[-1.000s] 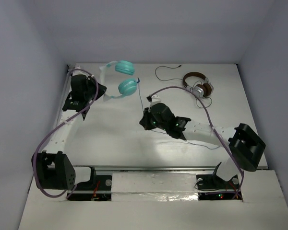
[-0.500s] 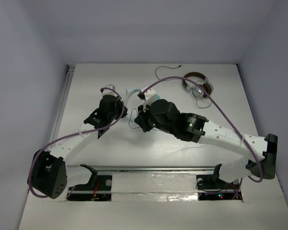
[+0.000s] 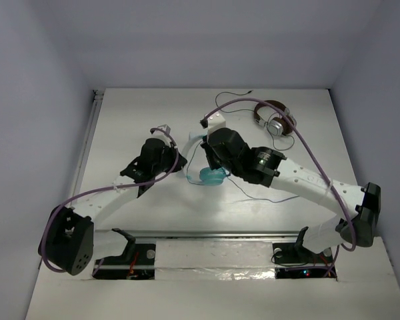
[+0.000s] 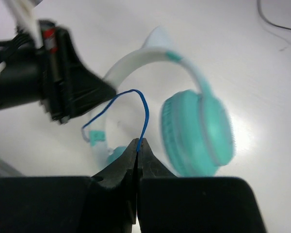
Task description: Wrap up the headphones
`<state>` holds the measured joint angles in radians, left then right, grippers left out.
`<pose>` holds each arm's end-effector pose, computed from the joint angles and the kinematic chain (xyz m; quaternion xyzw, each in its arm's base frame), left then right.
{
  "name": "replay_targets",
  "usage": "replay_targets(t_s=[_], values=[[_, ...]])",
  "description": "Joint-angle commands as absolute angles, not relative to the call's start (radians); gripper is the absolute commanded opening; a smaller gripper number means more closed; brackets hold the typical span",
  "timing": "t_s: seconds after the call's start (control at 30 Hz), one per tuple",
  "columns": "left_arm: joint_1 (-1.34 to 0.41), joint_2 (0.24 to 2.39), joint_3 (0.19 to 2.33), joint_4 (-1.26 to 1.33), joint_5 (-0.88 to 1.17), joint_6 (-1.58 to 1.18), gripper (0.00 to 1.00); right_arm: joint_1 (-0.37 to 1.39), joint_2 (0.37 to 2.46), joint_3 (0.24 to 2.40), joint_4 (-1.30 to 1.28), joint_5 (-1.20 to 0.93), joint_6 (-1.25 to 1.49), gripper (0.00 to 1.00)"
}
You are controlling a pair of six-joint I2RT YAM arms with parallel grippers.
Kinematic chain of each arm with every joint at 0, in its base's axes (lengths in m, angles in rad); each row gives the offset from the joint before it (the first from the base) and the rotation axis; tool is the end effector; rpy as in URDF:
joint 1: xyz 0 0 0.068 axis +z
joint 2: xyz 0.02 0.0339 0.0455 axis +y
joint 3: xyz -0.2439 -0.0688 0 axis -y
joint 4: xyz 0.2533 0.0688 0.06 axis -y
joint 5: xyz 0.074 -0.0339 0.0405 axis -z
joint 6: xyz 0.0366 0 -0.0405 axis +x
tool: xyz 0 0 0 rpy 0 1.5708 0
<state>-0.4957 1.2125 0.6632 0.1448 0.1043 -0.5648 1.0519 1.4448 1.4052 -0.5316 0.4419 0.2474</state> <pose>0.2474 -0.1381 0.2174 -0.0001 0.8341 -0.3157 0.4524 0.1797 0.2831 0.3475 -0.2386 0.8291 0.1297 0.4887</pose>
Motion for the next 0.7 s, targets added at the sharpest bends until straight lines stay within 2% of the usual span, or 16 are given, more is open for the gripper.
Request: replay_targets(t_s=[0.0, 0.5, 0.67], values=[[-0.499, 1.167, 0.655, 0.236, 0.169, -0.574, 0.0, 1.011, 1.391, 1.436, -0.517, 0.503, 0.212, 0.0], [-0.545, 1.118, 0.646, 0.187, 0.101, -0.557, 0.0, 0.882, 1.394, 1.408, -0.511, 0.574, 0.186, 0.0], [-0.545, 1.095, 0.66, 0.178, 0.136, -0.56, 0.0, 0.854, 1.408, 1.382, -0.488, 0.546, 0.207, 0.0]])
